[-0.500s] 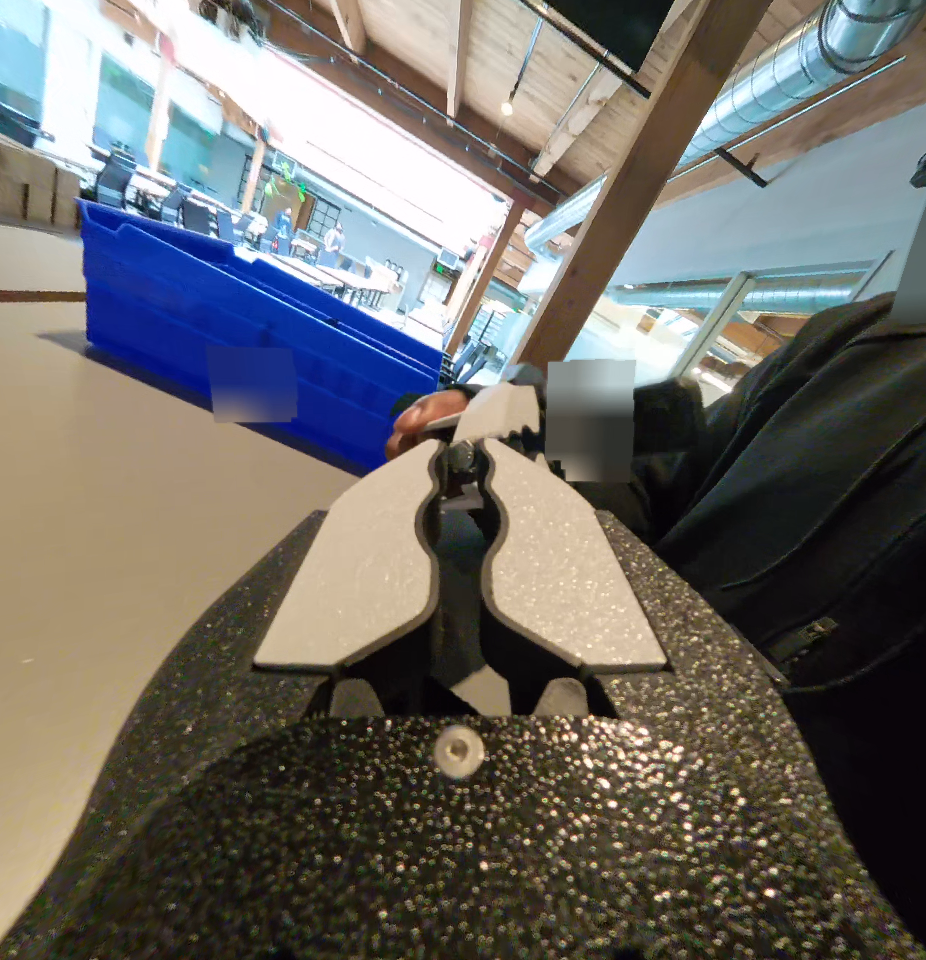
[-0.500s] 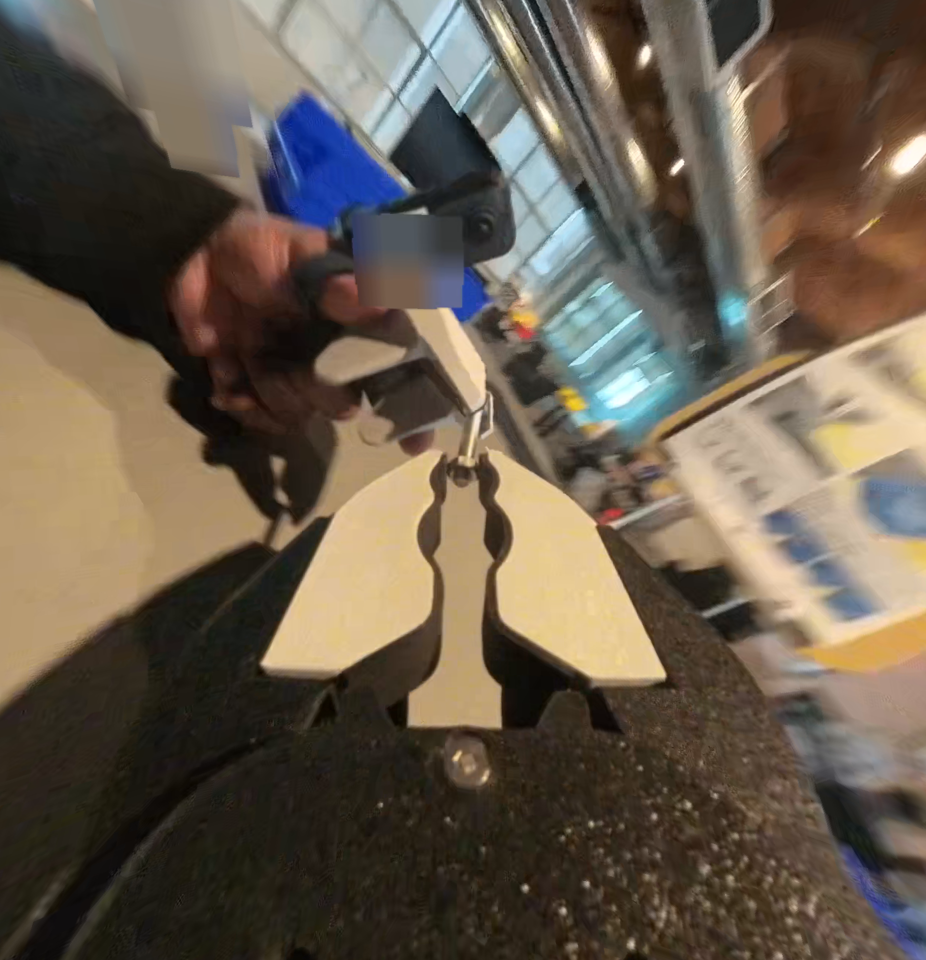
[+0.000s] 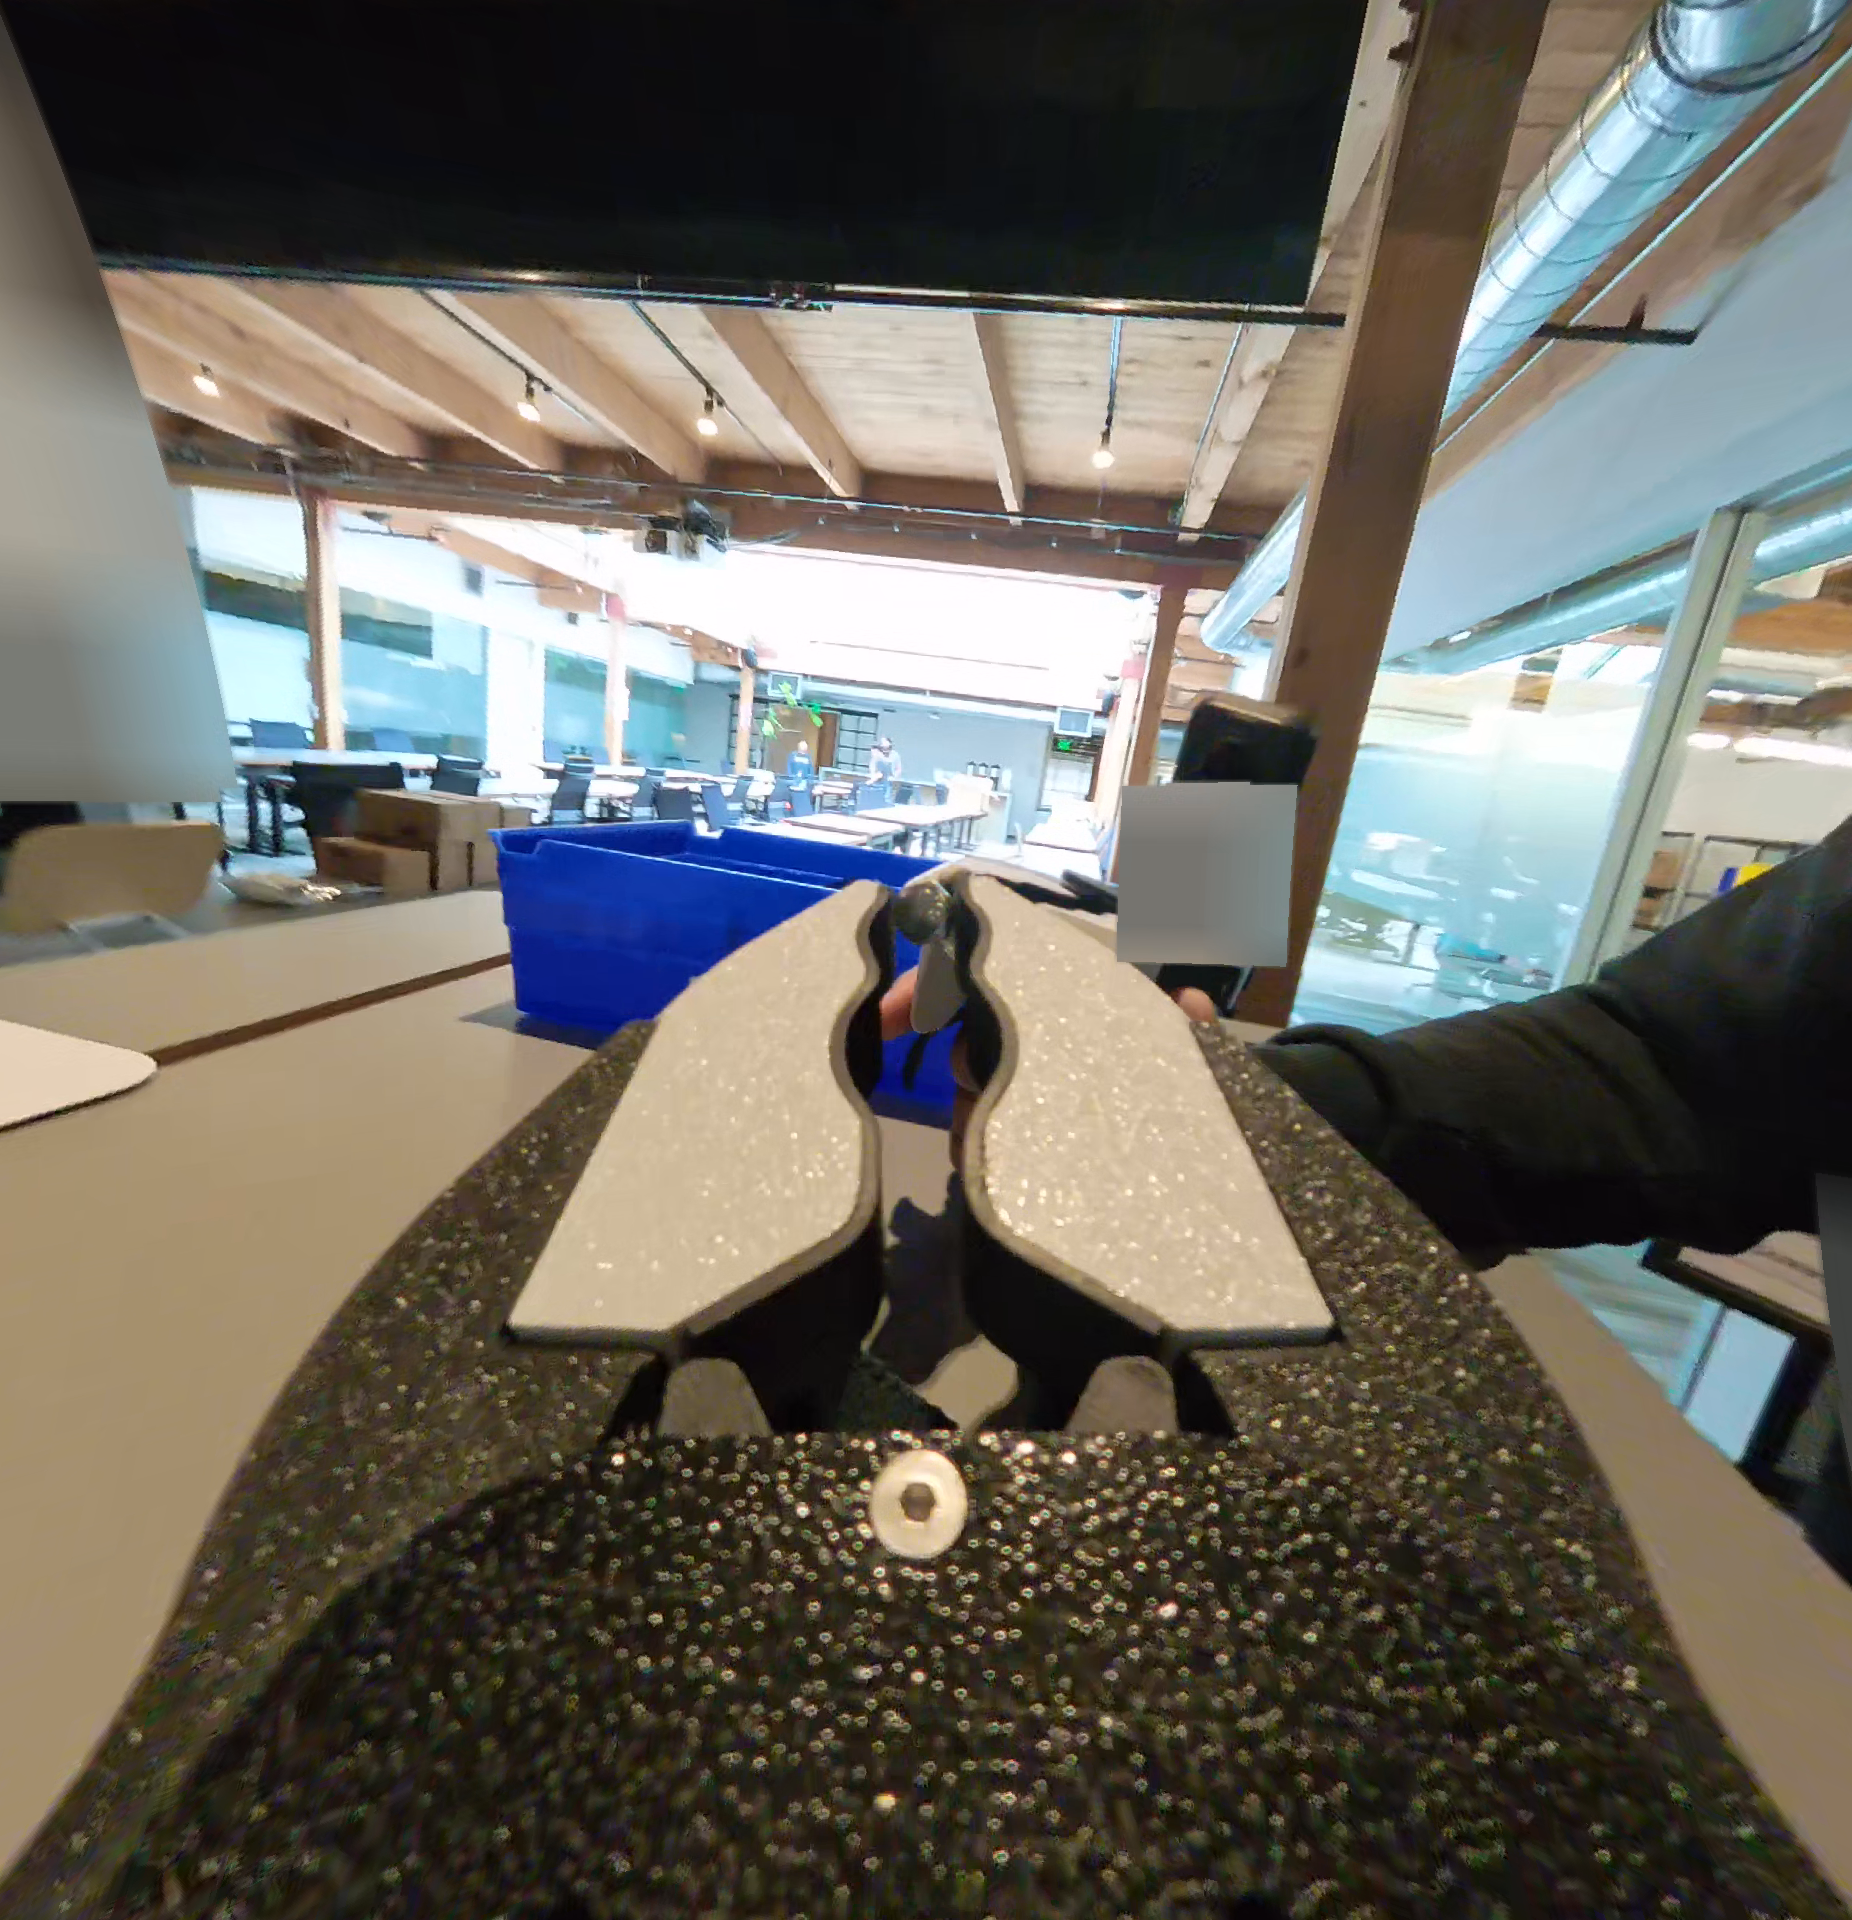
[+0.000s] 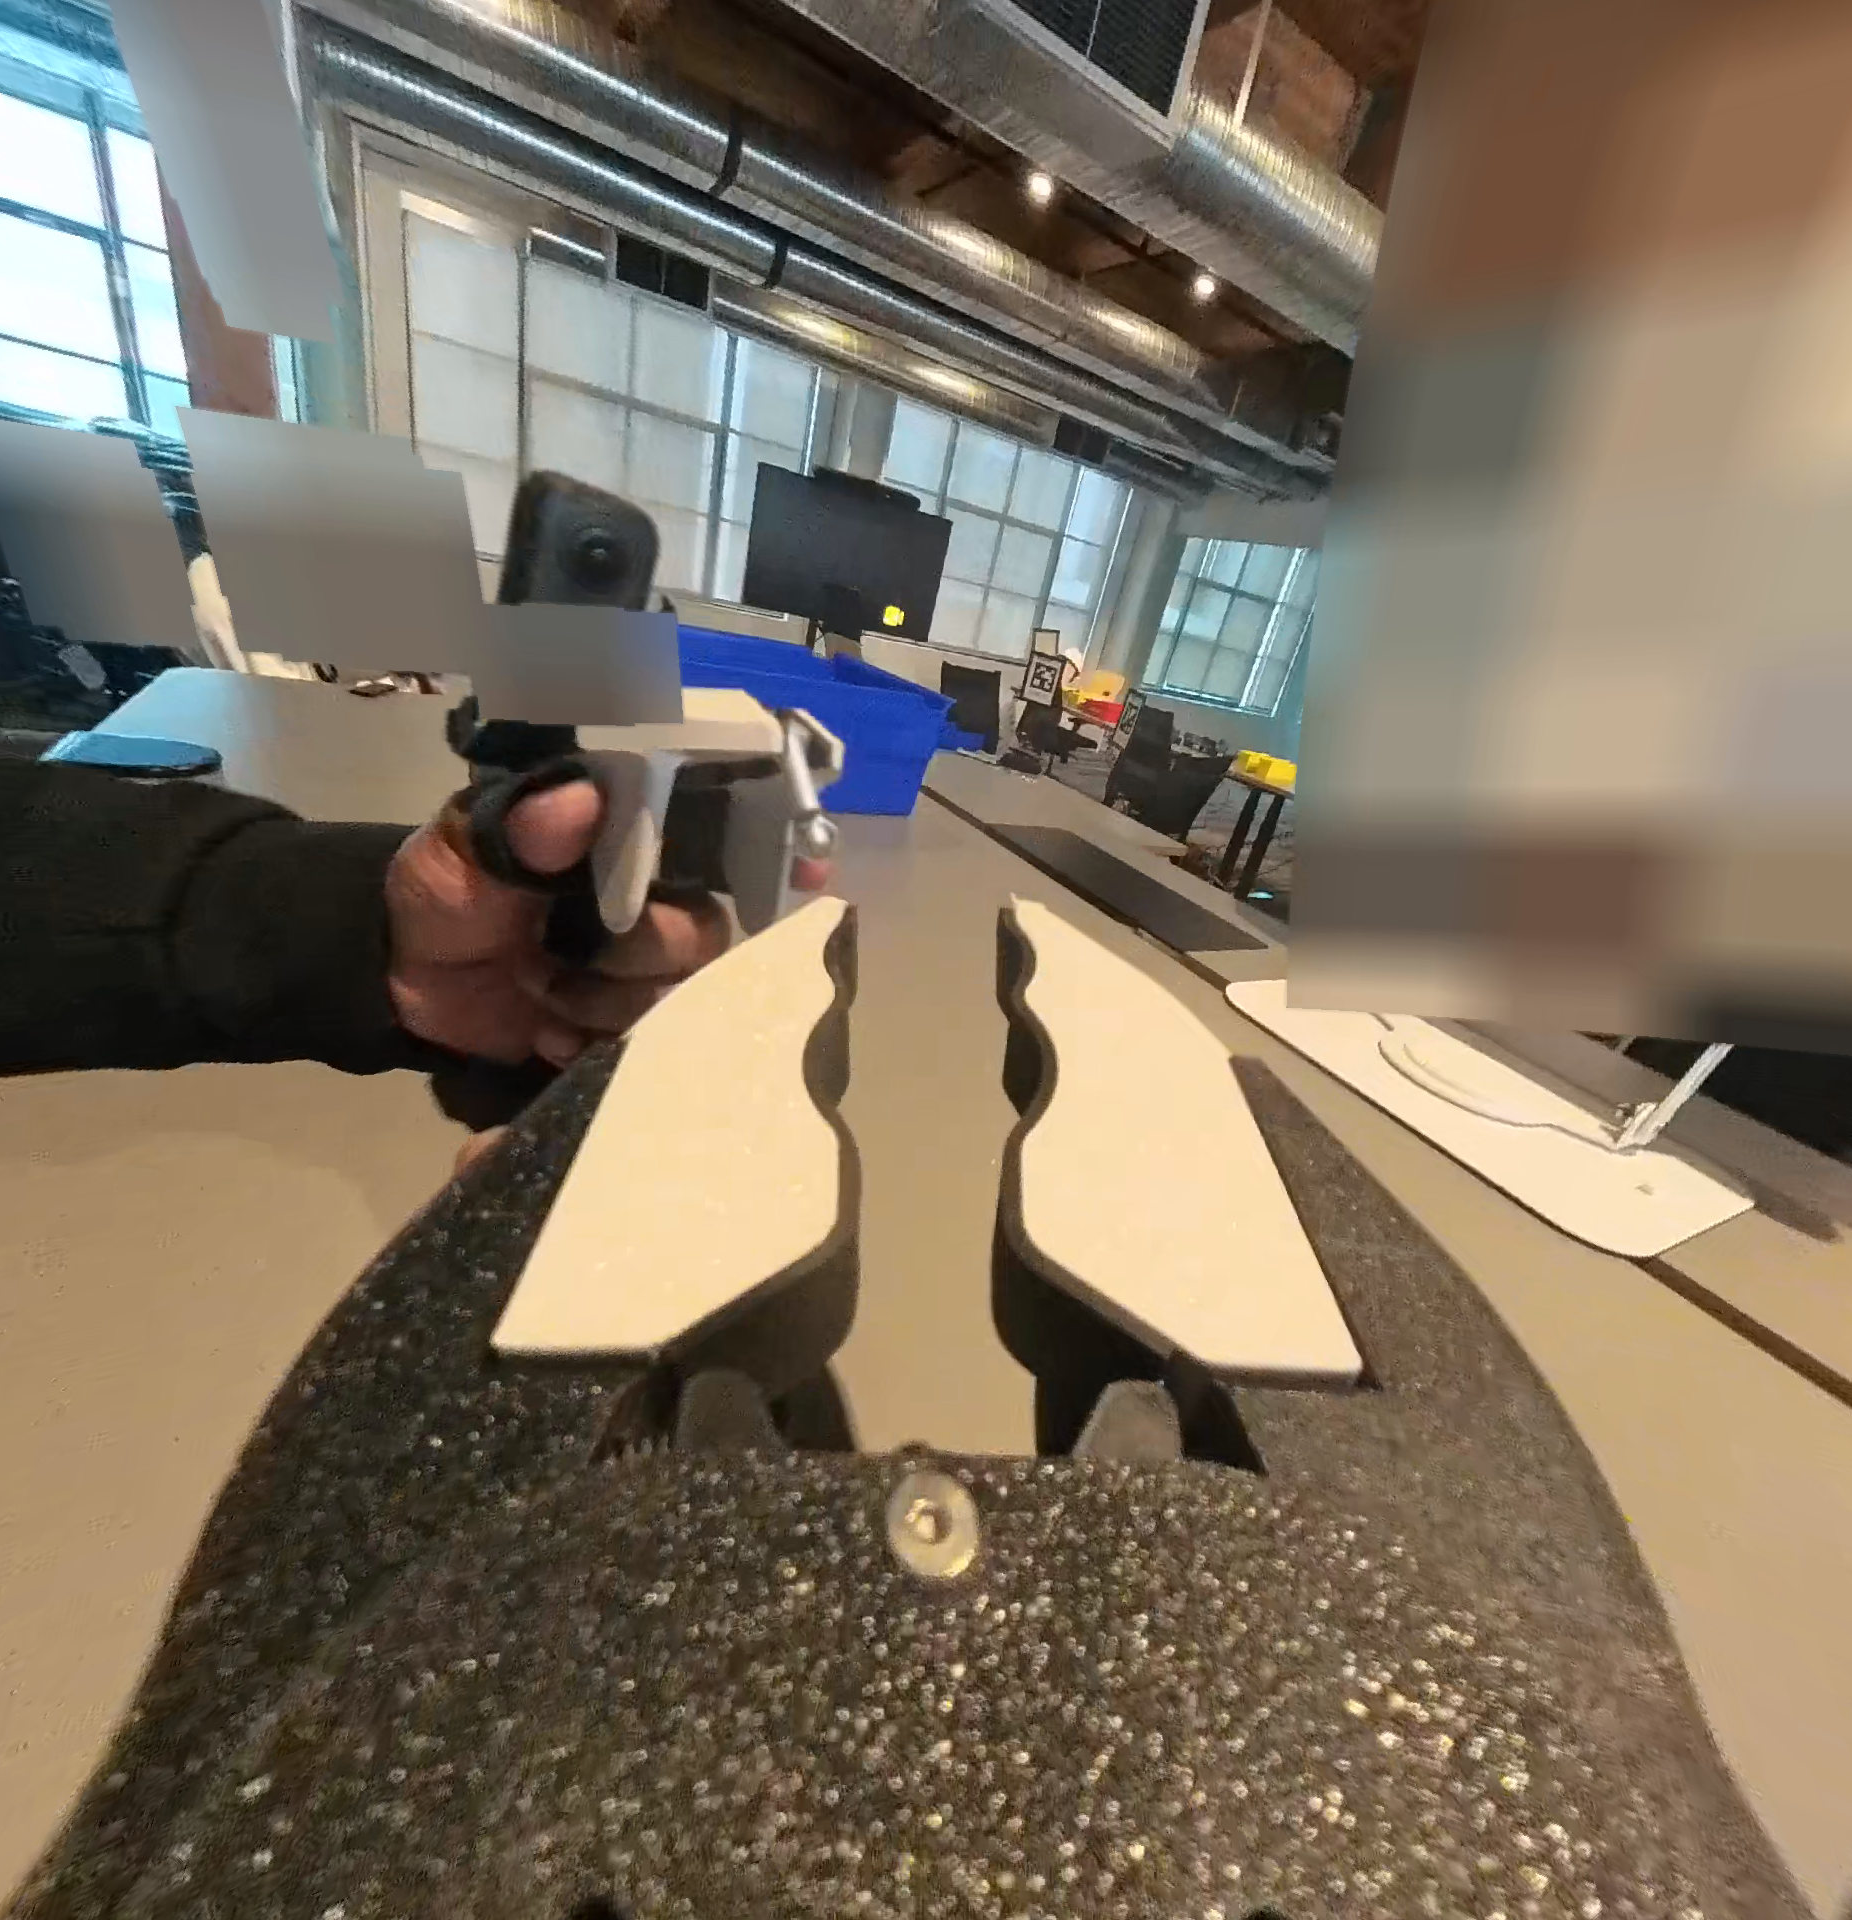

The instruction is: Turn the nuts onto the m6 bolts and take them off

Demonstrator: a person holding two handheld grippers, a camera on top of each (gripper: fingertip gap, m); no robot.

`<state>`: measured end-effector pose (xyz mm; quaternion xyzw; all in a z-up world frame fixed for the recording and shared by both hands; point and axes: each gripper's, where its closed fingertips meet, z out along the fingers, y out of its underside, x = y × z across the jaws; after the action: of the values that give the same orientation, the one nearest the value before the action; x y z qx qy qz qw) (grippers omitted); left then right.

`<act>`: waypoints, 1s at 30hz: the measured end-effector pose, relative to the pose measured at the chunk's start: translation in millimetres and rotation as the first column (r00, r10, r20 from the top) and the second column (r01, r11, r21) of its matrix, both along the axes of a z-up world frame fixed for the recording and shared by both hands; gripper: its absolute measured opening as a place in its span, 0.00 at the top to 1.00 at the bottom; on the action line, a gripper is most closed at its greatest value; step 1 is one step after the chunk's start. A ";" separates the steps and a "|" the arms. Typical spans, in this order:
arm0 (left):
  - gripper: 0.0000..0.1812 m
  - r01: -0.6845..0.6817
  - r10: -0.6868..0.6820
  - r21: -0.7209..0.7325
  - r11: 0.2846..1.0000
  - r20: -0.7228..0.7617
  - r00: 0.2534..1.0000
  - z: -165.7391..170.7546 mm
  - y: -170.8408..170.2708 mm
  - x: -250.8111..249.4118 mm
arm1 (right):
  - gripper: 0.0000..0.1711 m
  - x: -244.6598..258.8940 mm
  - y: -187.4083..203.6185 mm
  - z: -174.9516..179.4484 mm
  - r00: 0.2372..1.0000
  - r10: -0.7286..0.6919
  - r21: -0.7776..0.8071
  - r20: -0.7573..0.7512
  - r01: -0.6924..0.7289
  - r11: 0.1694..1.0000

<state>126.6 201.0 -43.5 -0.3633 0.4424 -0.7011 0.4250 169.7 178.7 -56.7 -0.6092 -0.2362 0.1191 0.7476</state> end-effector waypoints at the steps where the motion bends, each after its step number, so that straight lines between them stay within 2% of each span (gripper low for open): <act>1: 0.95 -0.012 0.012 0.024 1.000 0.002 1.000 -0.5 -1.9 -2.0 | 0.86 -1.3 0.3 -0.7 1.000 0.014 -0.014 -0.019 -0.014 1.000; 7: 0.94 -0.039 0.040 0.103 0.994 -0.015 0.999 -4.1 -11.6 -2.7 | 0.87 -23.5 -3.5 -6.0 0.989 0.114 -0.083 -0.092 -0.122 0.989; 12: 0.95 -0.041 0.045 0.091 0.995 -0.039 0.998 -5.8 -9.4 0.9 | 0.86 -32.8 -3.7 -9.0 0.981 0.158 -0.110 -0.113 -0.170 0.979; 18: 0.95 -0.051 0.052 0.062 0.997 -0.024 0.998 -3.8 -4.9 -1.1 | 0.84 -32.5 -1.2 -7.2 0.947 0.236 -0.143 -0.220 -0.271 0.952; 24: 0.95 -0.005 0.012 0.113 0.994 -0.061 0.998 -8.4 -15.6 6.8 | 0.83 -34.7 2.2 -11.8 0.943 0.243 -0.181 -0.226 -0.286 0.941; 30: 0.95 0.020 -0.012 0.116 0.993 -0.068 0.998 -9.2 -20.7 11.9 | 0.94 -34.9 0.9 -10.9 0.943 0.250 -0.177 -0.220 -0.290 0.940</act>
<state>138.5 180.2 -52.7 -0.3577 0.4994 -0.6651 0.4246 134.8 179.6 -67.5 -0.6306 -0.2302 0.3037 0.6761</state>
